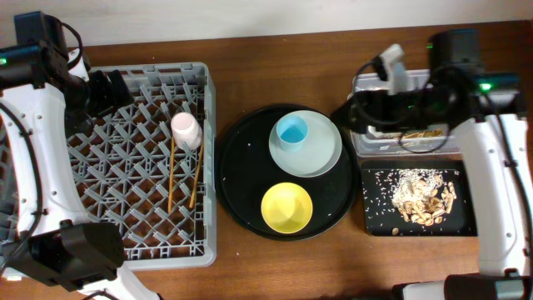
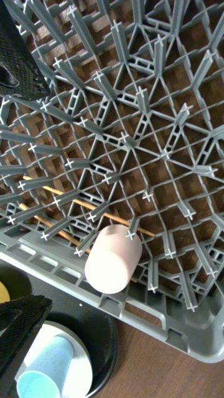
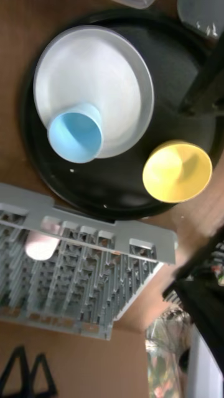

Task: Sort waste into correct bins and load items into the dishwasher rack
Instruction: 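Place the pink cup upside down in the dish rack with left gripper, then reach the right gripper to the blue cup and grasp it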

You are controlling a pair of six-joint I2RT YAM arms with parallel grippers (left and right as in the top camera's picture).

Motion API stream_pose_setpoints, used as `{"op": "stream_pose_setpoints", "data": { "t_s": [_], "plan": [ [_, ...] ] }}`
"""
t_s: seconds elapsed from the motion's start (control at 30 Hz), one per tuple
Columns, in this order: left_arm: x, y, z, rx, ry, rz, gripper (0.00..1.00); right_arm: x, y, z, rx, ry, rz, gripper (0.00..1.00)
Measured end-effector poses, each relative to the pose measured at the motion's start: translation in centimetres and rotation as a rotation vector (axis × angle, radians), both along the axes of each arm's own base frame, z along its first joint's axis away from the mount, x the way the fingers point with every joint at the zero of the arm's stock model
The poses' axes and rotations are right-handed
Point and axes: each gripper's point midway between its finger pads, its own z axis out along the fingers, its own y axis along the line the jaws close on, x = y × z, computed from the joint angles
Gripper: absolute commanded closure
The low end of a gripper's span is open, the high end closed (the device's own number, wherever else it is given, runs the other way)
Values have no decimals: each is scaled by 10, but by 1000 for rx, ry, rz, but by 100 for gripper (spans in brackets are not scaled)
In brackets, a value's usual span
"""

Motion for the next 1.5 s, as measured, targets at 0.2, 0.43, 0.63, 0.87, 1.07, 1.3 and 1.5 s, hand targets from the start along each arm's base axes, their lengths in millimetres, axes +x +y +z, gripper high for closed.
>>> {"op": "stream_pose_setpoints", "data": {
  "t_s": [0.2,0.43,0.63,0.87,1.07,1.3,1.5],
  "plan": [
    [0,0,0,-1,0,3,1,-9,84,-39,-377,-94,118,37],
    [0,0,0,-1,0,3,1,2,130,-53,-605,-293,127,50],
    [0,0,0,-1,0,3,1,41,119,-103,-778,-275,82,61],
    [0,0,0,-1,0,2,1,55,111,-180,-888,-136,141,75],
    [0,0,0,-1,0,3,0,57,106,-195,-906,-104,150,73],
    [0,0,0,-1,0,3,1,62,98,-199,-911,-86,133,73],
    [0,0,0,-1,0,3,1,63,99,-205,-906,-94,130,75]
  ]
}}
